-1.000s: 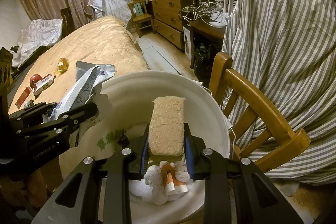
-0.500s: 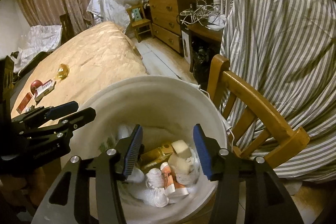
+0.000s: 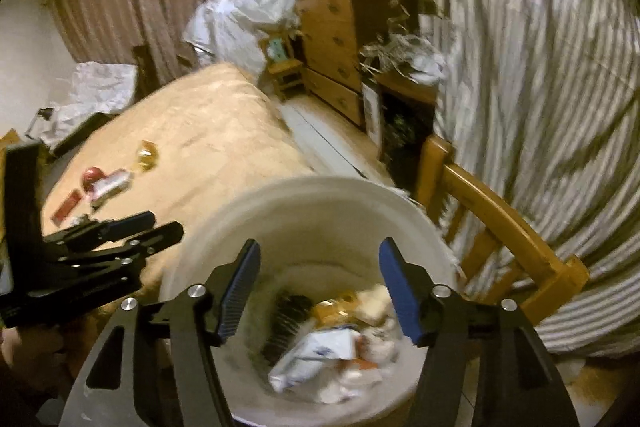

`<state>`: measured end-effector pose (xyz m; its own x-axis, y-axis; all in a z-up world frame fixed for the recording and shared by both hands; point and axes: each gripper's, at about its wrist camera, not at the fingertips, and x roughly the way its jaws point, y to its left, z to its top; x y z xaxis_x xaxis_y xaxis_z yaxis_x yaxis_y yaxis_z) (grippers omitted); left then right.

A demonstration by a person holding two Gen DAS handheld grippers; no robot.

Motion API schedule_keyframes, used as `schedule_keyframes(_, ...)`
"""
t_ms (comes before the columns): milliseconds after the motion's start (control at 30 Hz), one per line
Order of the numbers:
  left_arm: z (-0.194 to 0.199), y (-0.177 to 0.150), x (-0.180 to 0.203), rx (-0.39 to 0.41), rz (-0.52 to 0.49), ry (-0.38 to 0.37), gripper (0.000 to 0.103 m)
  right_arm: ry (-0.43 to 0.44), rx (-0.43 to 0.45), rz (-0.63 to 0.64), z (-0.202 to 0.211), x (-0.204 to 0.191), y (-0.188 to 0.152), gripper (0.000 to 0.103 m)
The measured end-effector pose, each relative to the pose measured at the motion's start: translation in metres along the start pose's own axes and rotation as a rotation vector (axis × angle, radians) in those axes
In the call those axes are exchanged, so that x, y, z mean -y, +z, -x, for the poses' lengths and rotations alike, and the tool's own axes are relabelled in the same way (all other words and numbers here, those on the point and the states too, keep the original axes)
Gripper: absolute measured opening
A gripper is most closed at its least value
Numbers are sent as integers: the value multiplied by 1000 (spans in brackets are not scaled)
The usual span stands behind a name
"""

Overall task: Collect trash
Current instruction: 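Move both tools back over the remaining trash on the bed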

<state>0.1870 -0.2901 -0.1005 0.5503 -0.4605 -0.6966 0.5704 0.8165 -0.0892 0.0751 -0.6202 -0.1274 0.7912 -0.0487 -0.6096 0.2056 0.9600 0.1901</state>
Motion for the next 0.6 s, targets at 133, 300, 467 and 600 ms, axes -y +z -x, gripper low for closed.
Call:
schedule_keyframes(133,22,-4,-42,41,40,66,52,87,38,56,2,-46,10,70)
schedule_keyframes(300,54,-20,-134,84,160,221,57,196,27,138,-10,-109,13,77)
schedule_keyframes(467,76,-43,-245,72,388,347,58,265,-32,184,-34,-163,5,77)
schedule_keyframes(600,94,-68,-330,66,589,410,58,301,-72,215,-51,-202,-2,77)
